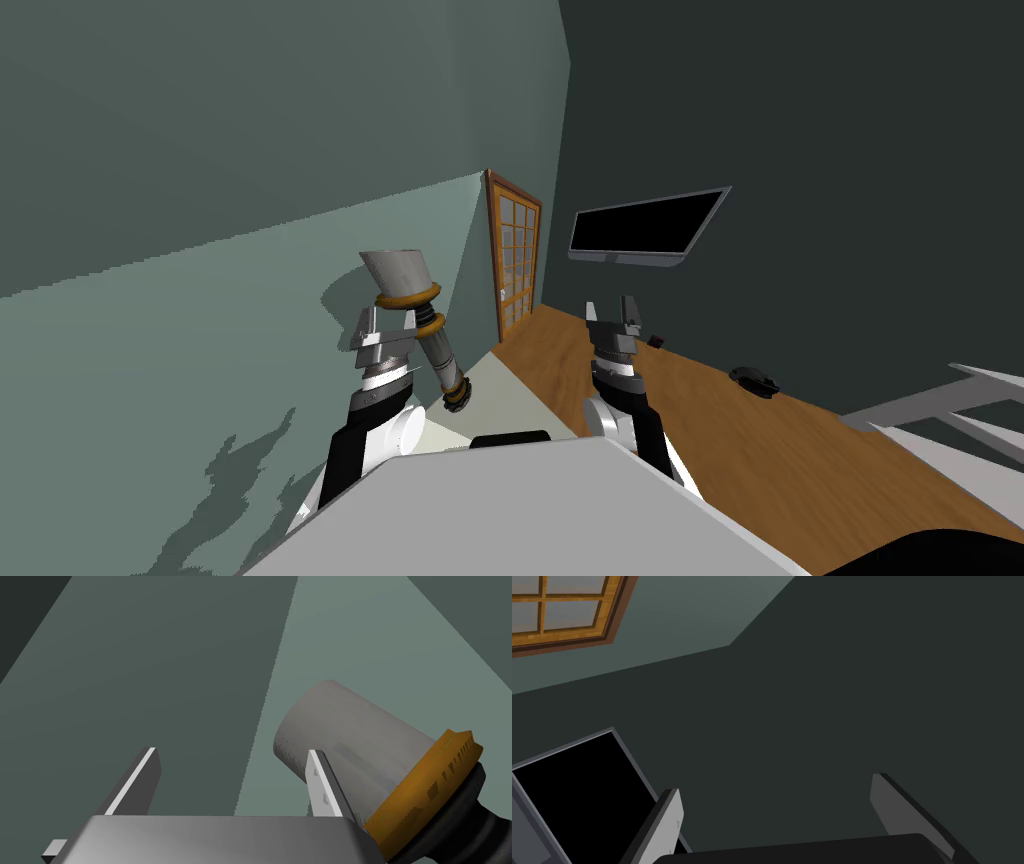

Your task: Pull the door open

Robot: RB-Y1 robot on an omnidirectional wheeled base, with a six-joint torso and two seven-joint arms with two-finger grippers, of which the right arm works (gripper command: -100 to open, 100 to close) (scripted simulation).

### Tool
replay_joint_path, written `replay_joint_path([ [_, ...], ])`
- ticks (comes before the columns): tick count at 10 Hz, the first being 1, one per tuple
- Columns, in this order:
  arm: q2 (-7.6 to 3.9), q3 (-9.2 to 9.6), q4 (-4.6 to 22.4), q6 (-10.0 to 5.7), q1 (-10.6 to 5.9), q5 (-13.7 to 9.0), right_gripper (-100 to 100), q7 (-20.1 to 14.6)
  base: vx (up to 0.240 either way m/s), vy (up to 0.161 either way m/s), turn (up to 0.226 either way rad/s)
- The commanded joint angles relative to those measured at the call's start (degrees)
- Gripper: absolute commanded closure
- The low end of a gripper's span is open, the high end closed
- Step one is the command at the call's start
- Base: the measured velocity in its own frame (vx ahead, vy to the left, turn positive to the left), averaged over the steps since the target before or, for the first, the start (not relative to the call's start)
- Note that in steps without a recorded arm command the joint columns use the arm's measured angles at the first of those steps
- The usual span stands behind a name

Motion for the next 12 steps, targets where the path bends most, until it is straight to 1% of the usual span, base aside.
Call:
replay_joint_path([
  [1,-0.78,-0.56,1.99,-0.48,-0.58,1.21,-100,1.34,0.12,-0.168,0.137],
  [3,-1.52,-1.17,4.14,-1.0,-1.21,2.53,-100,2.8,0.101,-0.073,0.069],
  [5,-2.35,-2.01,7.1,-1.73,-2.07,4.36,-100,4.8,0.109,-0.076,0.1],
  [6,-2.56,-2.23,7.87,-1.92,-2.3,4.83,-100,5.33,0.11,-0.091,0.072],
  [7,-2.98,-2.72,9.59,-2.34,-2.8,5.9,-100,6.5,0.111,-0.089,0.095],
  [9,-3.39,-3.27,11.53,-2.82,-3.37,7.1,-100,7.82,0.099,-0.076,0.067],
  [10,-3.81,-3.83,13.47,-3.3,-3.94,8.3,-100,9.14,0.109,-0.1,0.11],
  [12,-4.18,-4.45,15.62,-3.83,-4.57,9.64,-100,10.61,0.1,-0.109,0.094],
])
